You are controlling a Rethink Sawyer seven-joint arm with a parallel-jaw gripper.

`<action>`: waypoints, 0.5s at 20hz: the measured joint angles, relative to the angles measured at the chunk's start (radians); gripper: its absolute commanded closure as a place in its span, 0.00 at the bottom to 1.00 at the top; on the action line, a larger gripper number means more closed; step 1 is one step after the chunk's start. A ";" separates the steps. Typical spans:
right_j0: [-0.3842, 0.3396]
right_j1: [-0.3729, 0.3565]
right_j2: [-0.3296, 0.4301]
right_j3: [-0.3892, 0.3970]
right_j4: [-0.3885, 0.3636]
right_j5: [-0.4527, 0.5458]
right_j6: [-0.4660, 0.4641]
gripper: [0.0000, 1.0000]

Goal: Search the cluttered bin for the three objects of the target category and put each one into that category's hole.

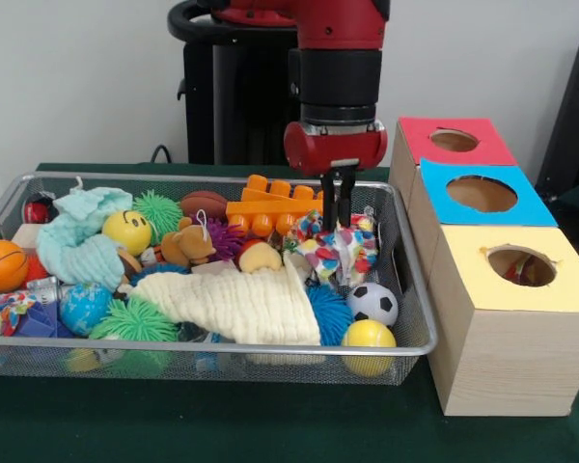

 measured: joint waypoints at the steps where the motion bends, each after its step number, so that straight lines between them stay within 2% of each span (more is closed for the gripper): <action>1: 0.000 -0.015 0.002 0.011 0.000 -0.004 0.000 1.00; 10: 0.010 -0.069 0.006 0.092 -0.001 -0.139 0.000 1.00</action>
